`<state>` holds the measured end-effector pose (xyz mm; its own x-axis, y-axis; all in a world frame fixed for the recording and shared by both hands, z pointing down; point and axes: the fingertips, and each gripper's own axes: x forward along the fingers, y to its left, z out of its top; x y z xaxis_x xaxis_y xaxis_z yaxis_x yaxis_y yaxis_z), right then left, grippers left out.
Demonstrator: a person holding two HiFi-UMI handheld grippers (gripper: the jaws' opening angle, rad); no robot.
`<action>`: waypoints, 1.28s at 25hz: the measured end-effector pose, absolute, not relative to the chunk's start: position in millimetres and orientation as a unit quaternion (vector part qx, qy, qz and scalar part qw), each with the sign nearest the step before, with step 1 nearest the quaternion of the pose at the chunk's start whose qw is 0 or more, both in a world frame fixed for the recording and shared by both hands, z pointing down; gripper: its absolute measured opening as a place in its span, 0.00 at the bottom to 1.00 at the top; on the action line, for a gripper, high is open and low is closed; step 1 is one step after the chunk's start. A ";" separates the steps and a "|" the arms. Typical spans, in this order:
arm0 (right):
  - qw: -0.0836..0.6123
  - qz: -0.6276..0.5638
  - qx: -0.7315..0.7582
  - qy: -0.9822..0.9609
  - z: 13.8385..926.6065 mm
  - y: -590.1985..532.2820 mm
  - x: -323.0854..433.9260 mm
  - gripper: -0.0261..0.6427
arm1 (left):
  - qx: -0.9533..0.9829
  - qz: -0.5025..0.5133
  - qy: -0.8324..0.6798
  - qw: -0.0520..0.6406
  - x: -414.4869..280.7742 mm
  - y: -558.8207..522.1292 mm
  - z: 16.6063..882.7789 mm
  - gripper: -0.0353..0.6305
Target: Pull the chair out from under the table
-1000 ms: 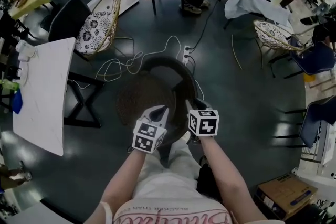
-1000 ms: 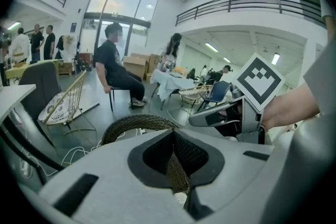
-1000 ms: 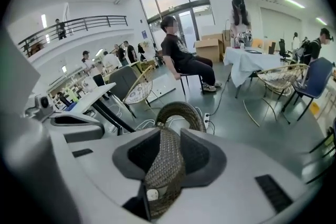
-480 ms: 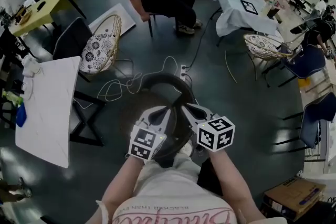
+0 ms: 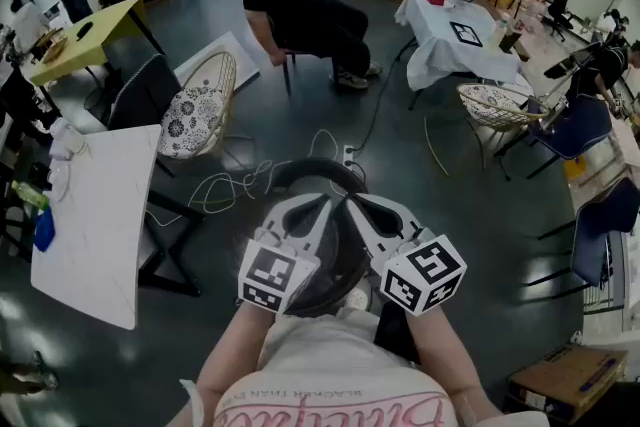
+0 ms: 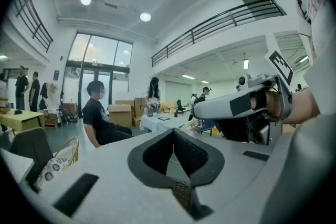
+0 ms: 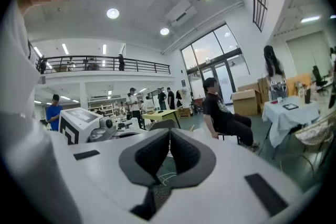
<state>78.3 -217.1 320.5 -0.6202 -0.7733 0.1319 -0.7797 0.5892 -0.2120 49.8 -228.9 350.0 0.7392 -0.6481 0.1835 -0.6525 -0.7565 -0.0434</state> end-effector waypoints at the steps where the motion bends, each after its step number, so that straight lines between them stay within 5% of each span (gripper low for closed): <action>1: 0.012 0.108 0.439 -0.892 314.3 -215.6 75.5 0.05 | 0.933 0.086 -0.349 0.008 47.9 -227.3 343.7 0.06; 32: -0.023 0.056 0.491 -0.869 297.4 -225.9 70.2 0.05 | 0.945 0.032 -0.324 -0.036 47.8 -233.2 302.0 0.06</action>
